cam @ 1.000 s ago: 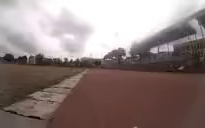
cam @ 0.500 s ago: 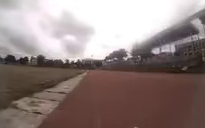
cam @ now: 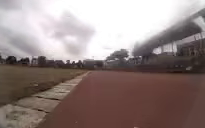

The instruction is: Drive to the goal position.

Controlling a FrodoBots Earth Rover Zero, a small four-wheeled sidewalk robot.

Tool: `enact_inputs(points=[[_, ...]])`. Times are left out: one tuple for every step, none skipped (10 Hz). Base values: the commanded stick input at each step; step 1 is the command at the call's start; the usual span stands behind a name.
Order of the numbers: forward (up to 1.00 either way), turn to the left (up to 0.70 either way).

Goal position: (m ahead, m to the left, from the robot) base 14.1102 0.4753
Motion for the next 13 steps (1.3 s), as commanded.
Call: enact_inputs(points=[[1.0,0.0],[1.0,0.0],[1.0,0.0],[1.0,0.0],[1.0,0.0],[1.0,0.0],[1.0,0.0],[1.0,0.0],[1.0,0.0],[1.0,0.07],[1.0,0.32],[1.0,0.4],[1.0,0.4]])
